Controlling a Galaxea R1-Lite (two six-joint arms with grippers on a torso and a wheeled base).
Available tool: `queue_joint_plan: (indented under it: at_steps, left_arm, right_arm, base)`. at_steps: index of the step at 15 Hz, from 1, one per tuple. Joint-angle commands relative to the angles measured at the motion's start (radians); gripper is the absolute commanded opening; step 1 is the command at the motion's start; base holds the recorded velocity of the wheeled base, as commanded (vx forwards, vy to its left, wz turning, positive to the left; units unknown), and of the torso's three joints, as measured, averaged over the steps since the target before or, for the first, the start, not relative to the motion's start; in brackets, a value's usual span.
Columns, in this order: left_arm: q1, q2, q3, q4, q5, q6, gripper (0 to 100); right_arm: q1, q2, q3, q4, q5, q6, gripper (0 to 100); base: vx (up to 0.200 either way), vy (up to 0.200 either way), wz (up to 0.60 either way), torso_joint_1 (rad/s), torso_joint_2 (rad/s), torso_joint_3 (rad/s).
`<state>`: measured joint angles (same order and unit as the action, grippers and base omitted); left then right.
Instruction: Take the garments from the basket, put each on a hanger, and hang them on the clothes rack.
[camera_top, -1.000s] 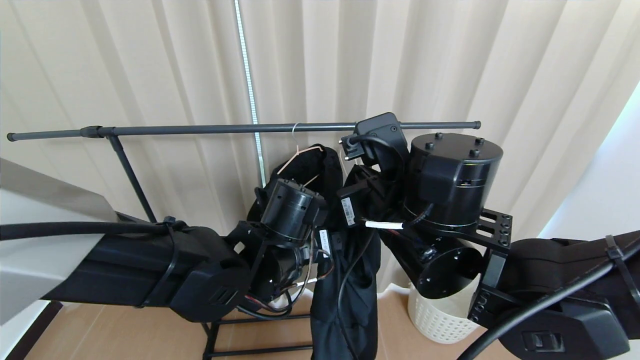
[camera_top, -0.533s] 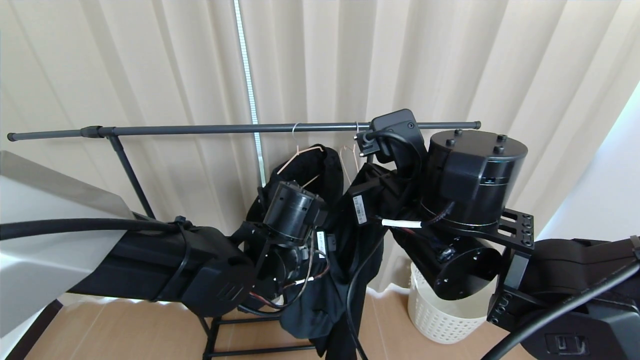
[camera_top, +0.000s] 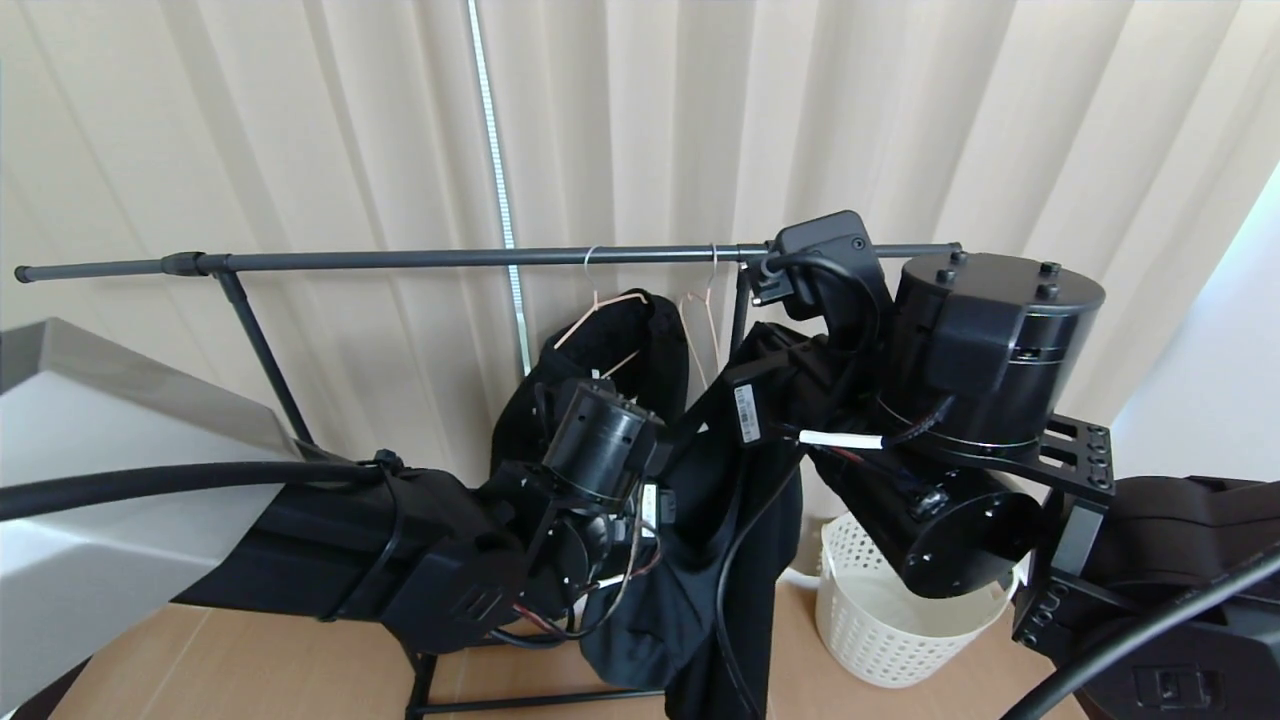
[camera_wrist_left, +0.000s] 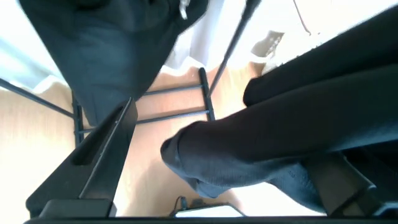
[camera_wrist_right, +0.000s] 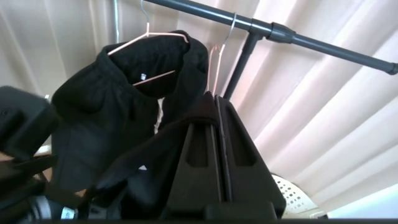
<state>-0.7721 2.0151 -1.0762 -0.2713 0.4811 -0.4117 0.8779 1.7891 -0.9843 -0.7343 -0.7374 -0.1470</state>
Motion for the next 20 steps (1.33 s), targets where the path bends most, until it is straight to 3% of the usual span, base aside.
queue_joint_plan:
  at_steps: [1,2,3,7,12,17,20]
  left_arm:
    - [-0.004,-0.009,0.012,-0.002,0.002,0.002,100]
    - [-0.019,-0.012,0.019,-0.002,0.002,0.004,100]
    - [-0.026,-0.021,0.024,-0.002,0.002,0.004,0]
    - [-0.07,-0.085,0.056,-0.002,0.002,0.028,0]
    - [-0.067,-0.194,0.068,0.0,-0.001,0.07,0]
    - [0.007,-0.225,0.022,0.006,-0.041,0.073,0]
    - [0.039,-0.23,0.015,0.007,-0.068,0.071,0]
  right_arm:
    - [-0.013,-0.024,0.019,-0.001,0.001,0.0,0]
    - [-0.031,-0.028,0.033,-0.002,0.001,0.0,0]
    - [-0.042,-0.028,0.036,-0.002,0.003,0.001,0]
    - [-0.096,-0.017,0.039,-0.002,0.004,0.026,0]
    - [-0.154,-0.014,0.053,0.003,0.029,0.024,0]
    - [-0.174,-0.057,0.167,0.001,0.144,-0.02,0]
    - [-0.177,-0.125,0.242,0.006,0.267,-0.097,0]
  base:
    - [0.0,0.0,0.0,0.0,0.0,0.0]
    - [0.0,0.0,0.0,0.0,0.0,0.0]
    - [0.0,0.0,0.0,0.0,0.0,0.0]
    - [0.0,0.0,0.0,0.0,0.0,0.0]
    - [0.0,0.0,0.0,0.0,0.0,0.0]
    - [0.0,0.0,0.0,0.0,0.0,0.0]
    - [0.0,0.0,0.0,0.0,0.0,0.0]
